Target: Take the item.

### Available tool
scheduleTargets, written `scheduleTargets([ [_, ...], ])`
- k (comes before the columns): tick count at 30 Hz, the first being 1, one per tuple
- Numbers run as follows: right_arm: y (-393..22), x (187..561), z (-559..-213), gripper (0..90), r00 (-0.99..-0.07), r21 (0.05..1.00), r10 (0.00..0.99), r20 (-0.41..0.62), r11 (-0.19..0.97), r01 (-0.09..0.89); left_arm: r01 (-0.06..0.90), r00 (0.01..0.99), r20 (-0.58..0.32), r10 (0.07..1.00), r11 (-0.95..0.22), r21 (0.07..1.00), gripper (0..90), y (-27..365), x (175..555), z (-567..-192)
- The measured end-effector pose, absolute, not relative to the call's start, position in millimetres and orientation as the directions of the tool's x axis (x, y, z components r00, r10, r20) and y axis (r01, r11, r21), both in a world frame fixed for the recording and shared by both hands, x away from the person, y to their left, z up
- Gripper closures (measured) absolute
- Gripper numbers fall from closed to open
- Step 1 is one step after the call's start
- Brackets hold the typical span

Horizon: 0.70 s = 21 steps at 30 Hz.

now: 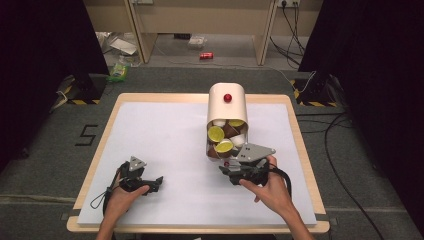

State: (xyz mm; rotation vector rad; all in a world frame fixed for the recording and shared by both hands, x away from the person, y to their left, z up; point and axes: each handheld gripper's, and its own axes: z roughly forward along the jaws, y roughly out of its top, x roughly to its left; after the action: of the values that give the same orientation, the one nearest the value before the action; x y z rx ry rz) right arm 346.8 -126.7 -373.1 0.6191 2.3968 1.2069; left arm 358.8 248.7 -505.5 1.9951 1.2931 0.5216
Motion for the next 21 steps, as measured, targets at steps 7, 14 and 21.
scheduleTargets([
  [7, -132, 350, -364, 37.9, -0.802, 0.844, 0.584, -0.128, 0.489, 0.222, 0.628, 0.422, -0.036, 0.906, -0.263, 0.733, 0.9, 249, 359, -505],
  [14, -129, 360, -360, 38.0, -0.784, 0.857, 0.611, -0.109, 0.457, 0.237, 0.628, 0.422, -0.036, 0.906, -0.263, 0.733, 0.9, 249, 359, -505],
  [21, -124, 372, -360, 37.9, -0.771, 0.857, 0.632, -0.079, 0.439, 0.272, 0.628, 0.422, -0.036, 0.906, -0.263, 0.733, 0.9, 249, 359, -505],
])
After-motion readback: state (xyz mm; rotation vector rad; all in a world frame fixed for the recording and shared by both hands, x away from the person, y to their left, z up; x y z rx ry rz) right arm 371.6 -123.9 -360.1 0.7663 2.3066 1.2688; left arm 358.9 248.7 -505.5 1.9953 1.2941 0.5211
